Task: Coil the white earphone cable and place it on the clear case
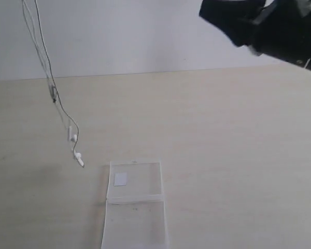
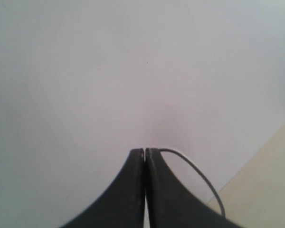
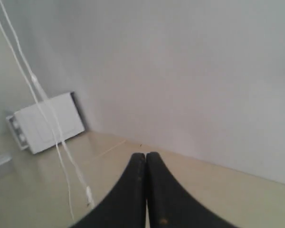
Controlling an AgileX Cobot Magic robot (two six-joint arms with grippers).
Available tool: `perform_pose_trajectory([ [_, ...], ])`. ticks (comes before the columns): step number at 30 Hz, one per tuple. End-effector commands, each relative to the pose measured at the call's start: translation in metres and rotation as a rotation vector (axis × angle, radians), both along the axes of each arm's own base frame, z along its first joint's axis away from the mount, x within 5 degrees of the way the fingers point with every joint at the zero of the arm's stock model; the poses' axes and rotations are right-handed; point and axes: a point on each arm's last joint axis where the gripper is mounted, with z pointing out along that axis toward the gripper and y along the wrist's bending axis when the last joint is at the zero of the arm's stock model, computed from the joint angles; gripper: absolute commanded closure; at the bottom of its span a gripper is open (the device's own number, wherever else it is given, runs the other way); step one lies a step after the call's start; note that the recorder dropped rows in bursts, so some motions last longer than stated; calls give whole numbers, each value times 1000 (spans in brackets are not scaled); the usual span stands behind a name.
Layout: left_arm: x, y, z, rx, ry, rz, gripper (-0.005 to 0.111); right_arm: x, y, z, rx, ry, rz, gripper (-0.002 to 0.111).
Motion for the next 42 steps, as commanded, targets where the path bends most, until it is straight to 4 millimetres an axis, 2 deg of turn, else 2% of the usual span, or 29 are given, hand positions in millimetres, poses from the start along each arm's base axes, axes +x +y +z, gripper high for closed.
perform_pose_trajectory([
  [1, -6, -4, 4, -19, -13, -56, 107, 6, 30, -9, -147, -111, 179, 108],
  [5, -9, -10, 3, -14, -1, -128, 107, 24, 37, 2, -141, -38, 186, 108],
  [9, -10, -15, 0, 10, 7, -197, 107, 40, 47, 9, -216, -34, 306, 107],
  [11, -11, -18, -1, 8, 17, -233, 107, 49, 52, 12, -228, -28, 361, 101],
  [16, -14, -22, -1, 23, 13, -290, 107, 65, 63, 12, -227, -65, 530, 70],
  [18, -14, -22, -1, 24, 12, -292, 107, 71, 69, 13, -236, -120, 545, 62],
  [21, -14, -23, -1, 15, 11, -301, 107, 80, 74, 12, -263, -213, 545, 62],
  [28, -16, -25, 2, 18, -26, -327, 107, 90, 87, 8, -252, -231, 583, 58],
  [32, -17, -26, 4, 21, -53, -351, 107, 89, 89, 10, -252, -240, 588, 51],
  [37, -18, -28, 5, 29, -73, -373, 107, 87, 92, 11, -236, -180, 598, 51],
  [42, -19, -28, 4, 38, -64, -383, 107, 82, 90, 19, -250, -203, 601, 50],
])
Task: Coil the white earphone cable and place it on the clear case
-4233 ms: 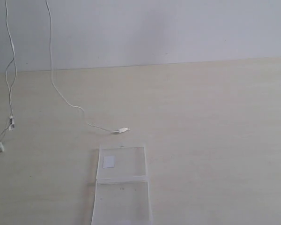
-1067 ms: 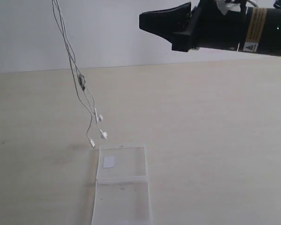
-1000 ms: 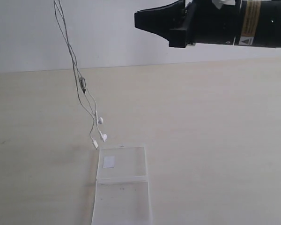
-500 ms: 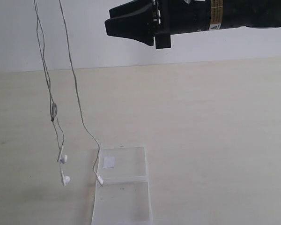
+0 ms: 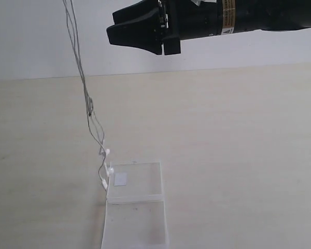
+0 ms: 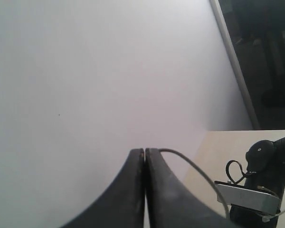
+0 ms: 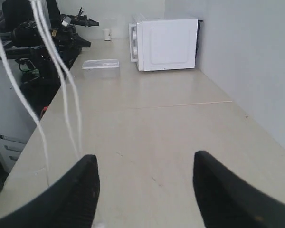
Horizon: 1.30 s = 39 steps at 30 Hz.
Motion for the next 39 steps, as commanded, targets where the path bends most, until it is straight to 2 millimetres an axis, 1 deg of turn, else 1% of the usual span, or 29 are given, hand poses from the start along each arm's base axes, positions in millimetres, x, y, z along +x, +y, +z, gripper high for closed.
perform_pose_trajectory([
  [1, -1, -1, 1, -9, -1, -17, 107, -6, 0, 14, 11, -25, 9, 49],
  [5, -2, -2, 1, -2, 0, -39, 107, -16, 2, 27, 12, -47, 24, 47],
  [6, -3, -2, 1, 1, -3, -43, 107, -20, 5, 31, 10, -54, 37, 47],
  [11, -3, -3, 0, 4, 2, -50, 107, -32, 20, 30, -22, -71, 95, 47],
  [13, -3, -3, 0, 4, 2, -50, 107, -37, 27, 30, -24, -69, 116, 44],
  [15, -3, -3, 0, 4, 2, -50, 107, -39, 29, 28, -40, -53, 126, 42],
  [23, -3, -3, 0, 5, 2, -49, 107, -42, 30, 22, -114, -40, 148, 42],
  [29, -2, -2, -1, 18, 2, -40, 107, -42, 30, 22, -113, -34, 146, 42],
  [36, -2, -2, -1, 18, 2, -40, 107, -41, 30, 26, -70, -22, 135, 42],
  [39, -2, -2, -1, 18, 0, -39, 107, -44, 34, 26, -70, -38, 149, 42],
])
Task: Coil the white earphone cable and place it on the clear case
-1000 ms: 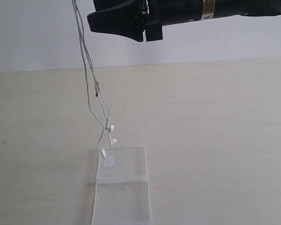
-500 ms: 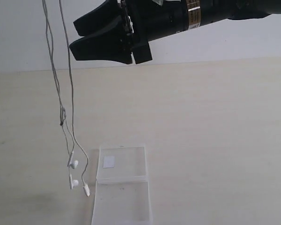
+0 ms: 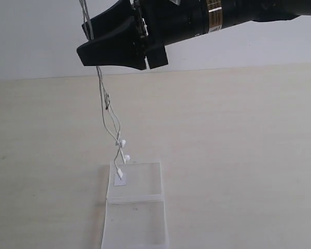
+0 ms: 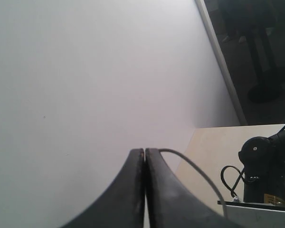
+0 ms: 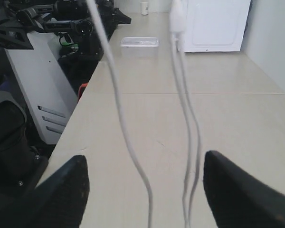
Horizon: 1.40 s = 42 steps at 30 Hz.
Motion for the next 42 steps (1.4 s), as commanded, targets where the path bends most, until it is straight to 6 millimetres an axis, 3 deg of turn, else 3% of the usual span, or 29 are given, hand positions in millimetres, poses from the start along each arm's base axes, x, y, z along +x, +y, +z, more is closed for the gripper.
perform_pose_trajectory([
  [1, 0, 1, 2, -4, -10, 3, 107, -3, 4, 6, 28, -23, 11, 42],
  [10, 0, 0, 2, -14, -9, -6, 107, -4, 12, -4, 19, -8, 33, 44],
  [29, -5, -6, 1, 3, -20, -105, 107, -4, 13, -4, 25, -42, 42, 46],
  [36, 5, -9, -5, 5, 10, -124, 107, -4, 13, -4, 21, -41, 43, 46],
  [42, 5, -9, -6, 13, 4, -122, 107, -5, 13, -6, 3, -52, 50, 59],
])
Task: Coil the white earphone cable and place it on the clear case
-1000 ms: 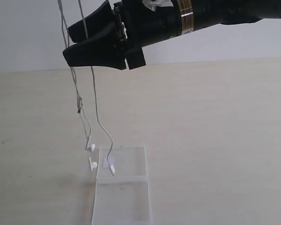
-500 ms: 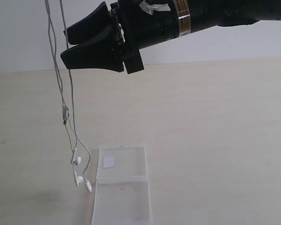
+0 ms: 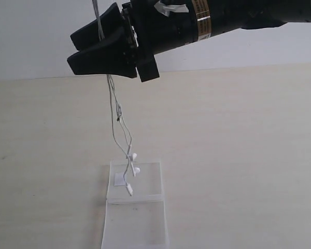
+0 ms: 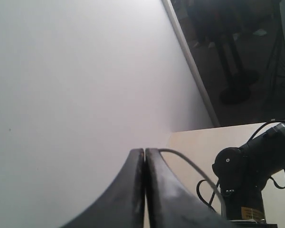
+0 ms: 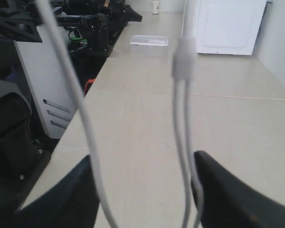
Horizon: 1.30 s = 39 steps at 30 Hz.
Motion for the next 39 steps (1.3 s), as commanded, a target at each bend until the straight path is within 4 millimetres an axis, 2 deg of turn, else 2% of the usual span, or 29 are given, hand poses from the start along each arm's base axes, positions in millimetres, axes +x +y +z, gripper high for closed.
perform_pose_trajectory([
  [1, -2, 0, 2, -8, -7, -8, 107, -1, 0, 2, -2, -15, 6, 60],
  [9, -2, 0, 2, -2, -8, -4, 107, -1, 0, 1, -10, -28, 11, 62],
  [16, -1, 1, 0, 17, -8, 7, 107, -1, -1, -1, -34, -40, 20, 47],
  [32, -2, 0, 2, 5, -14, -15, 107, -1, -1, -2, -32, -66, 26, 48],
  [35, -2, 0, 2, 5, -14, -15, 107, -1, -1, -2, -32, -66, 26, 55],
  [39, -2, 0, 2, 5, -14, -15, 107, -1, -1, -2, -34, -78, 30, 78],
])
